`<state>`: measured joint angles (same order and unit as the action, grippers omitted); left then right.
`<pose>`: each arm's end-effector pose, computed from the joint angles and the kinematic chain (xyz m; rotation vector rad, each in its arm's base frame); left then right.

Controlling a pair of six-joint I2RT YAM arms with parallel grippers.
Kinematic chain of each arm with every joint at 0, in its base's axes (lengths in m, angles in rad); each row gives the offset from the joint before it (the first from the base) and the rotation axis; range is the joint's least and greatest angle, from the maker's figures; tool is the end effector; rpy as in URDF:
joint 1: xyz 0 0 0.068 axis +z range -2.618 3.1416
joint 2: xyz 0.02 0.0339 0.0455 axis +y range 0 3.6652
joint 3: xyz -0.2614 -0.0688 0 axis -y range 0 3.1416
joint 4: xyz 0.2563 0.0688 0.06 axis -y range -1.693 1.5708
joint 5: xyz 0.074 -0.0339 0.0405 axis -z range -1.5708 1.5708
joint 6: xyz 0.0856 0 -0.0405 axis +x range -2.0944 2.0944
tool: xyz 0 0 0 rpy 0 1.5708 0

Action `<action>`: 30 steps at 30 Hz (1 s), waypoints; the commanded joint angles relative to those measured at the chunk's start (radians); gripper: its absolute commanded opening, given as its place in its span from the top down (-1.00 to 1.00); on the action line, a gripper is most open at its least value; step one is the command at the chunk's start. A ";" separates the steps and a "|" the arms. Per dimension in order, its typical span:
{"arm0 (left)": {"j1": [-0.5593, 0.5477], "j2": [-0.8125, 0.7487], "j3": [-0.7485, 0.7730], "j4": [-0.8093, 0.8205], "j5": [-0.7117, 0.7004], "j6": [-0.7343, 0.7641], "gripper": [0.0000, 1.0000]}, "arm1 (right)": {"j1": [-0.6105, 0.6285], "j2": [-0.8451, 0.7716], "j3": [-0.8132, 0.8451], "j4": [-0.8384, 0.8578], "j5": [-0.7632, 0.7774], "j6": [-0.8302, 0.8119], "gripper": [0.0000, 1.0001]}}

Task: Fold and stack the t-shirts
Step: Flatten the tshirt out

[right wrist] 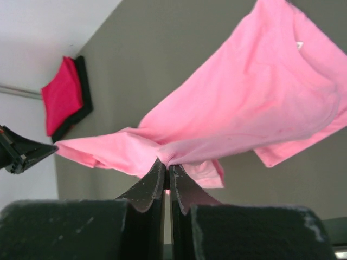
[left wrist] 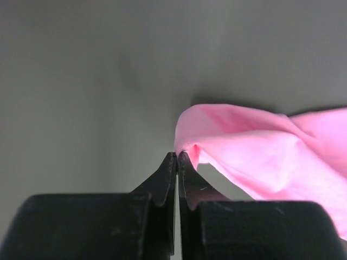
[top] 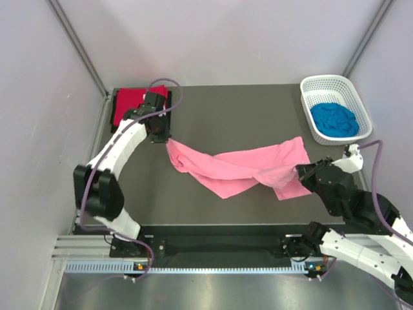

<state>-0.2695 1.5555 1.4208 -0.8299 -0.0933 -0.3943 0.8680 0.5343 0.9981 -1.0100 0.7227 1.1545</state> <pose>0.3576 -0.0905 0.2690 -0.1950 2.5280 -0.1465 0.1179 0.0515 0.3431 0.6949 1.8880 0.5431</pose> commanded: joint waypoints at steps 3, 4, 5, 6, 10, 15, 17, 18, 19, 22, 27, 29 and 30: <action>0.072 0.208 0.122 0.052 0.133 0.015 0.90 | -0.009 0.044 0.000 0.037 0.213 0.001 1.00; 0.082 0.248 0.165 0.072 0.160 0.006 0.89 | -0.011 0.070 0.046 0.037 0.236 -0.010 1.00; 0.099 0.265 0.185 0.090 0.181 0.000 0.86 | -0.012 0.125 0.075 0.037 0.262 -0.025 1.00; 0.107 0.288 0.210 0.103 0.200 -0.003 0.73 | -0.011 0.153 0.103 0.047 0.270 -0.063 1.00; 0.116 0.419 0.430 -0.058 0.104 -0.011 0.41 | -0.014 0.262 0.172 0.089 0.270 -0.139 1.00; 0.069 0.188 0.114 0.125 0.084 -0.057 0.29 | -0.023 0.265 0.085 0.195 0.193 -0.162 1.00; 0.061 0.057 -0.049 0.197 0.162 -0.104 0.27 | -0.030 0.250 0.042 0.241 0.155 -0.167 1.00; 0.061 0.017 -0.101 0.225 0.197 -0.121 0.26 | -0.034 0.248 0.034 0.254 0.144 -0.173 1.00; 0.061 -0.055 -0.190 0.251 0.272 -0.162 0.27 | -0.035 0.248 0.021 0.263 0.126 -0.177 1.00; 0.053 -0.173 -0.311 0.310 0.313 -0.274 0.36 | -0.043 0.250 0.005 0.290 0.097 -0.194 1.00; 0.010 -0.351 -0.529 0.466 0.250 -0.486 0.37 | -0.053 0.250 -0.026 0.341 0.035 -0.205 1.00; -0.005 -0.376 -0.586 0.477 0.209 -0.529 0.38 | -0.054 0.251 -0.038 0.356 0.006 -0.205 1.00; -0.007 -0.373 -0.594 0.465 0.187 -0.538 0.36 | -0.055 0.251 -0.041 0.361 0.001 -0.205 1.00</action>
<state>-0.2596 1.1965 0.8692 -0.4706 0.1532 -0.8051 0.8288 0.7929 0.9646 -0.7311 0.7666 0.9680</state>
